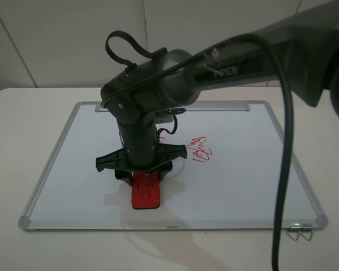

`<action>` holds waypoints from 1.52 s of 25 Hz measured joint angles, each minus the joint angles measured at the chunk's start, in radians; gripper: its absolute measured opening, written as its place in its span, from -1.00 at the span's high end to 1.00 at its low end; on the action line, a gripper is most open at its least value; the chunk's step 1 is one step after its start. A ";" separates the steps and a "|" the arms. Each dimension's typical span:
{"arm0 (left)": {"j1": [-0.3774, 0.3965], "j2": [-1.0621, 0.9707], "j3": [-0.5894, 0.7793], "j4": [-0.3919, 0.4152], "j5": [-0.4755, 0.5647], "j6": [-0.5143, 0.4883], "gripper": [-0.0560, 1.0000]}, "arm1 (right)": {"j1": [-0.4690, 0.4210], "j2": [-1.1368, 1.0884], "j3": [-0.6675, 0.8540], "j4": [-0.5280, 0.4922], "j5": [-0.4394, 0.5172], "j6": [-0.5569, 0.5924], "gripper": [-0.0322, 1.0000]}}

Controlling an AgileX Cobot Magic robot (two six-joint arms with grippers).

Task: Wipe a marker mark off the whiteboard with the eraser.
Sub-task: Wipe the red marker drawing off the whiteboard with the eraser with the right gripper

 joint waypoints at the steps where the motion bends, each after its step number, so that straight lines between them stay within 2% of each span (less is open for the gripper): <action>1: 0.000 0.000 0.000 0.000 0.000 0.000 -0.57 | 0.000 0.000 0.000 0.000 0.000 0.000 -0.02; 5: 0.000 0.000 0.000 0.000 0.000 0.000 -0.57 | 0.000 0.000 -0.016 -0.032 0.030 -0.026 -0.02; 9: 0.000 0.000 0.000 0.000 0.000 0.000 -0.57 | -0.002 -0.010 -0.106 -0.064 0.120 -0.144 -0.02; 13: 0.000 0.000 0.000 0.000 0.000 0.000 -0.57 | -0.021 -0.017 -0.217 -0.065 0.148 -0.283 -0.02; 15: 0.000 0.000 0.000 0.000 0.000 0.000 -0.57 | -0.045 -0.008 -0.267 -0.065 0.159 -0.314 -0.02; 21: 0.000 0.000 0.000 0.000 0.000 0.000 -0.57 | -0.104 0.091 -0.390 -0.077 0.193 -0.337 -0.02; 31: 0.000 0.000 0.000 0.000 0.000 0.000 -0.57 | -0.105 0.261 -0.639 -0.049 0.242 -0.376 -0.02; 38: 0.000 0.000 0.000 0.000 0.000 0.000 -0.57 | -0.095 0.335 -0.673 -0.047 0.248 -0.412 -0.02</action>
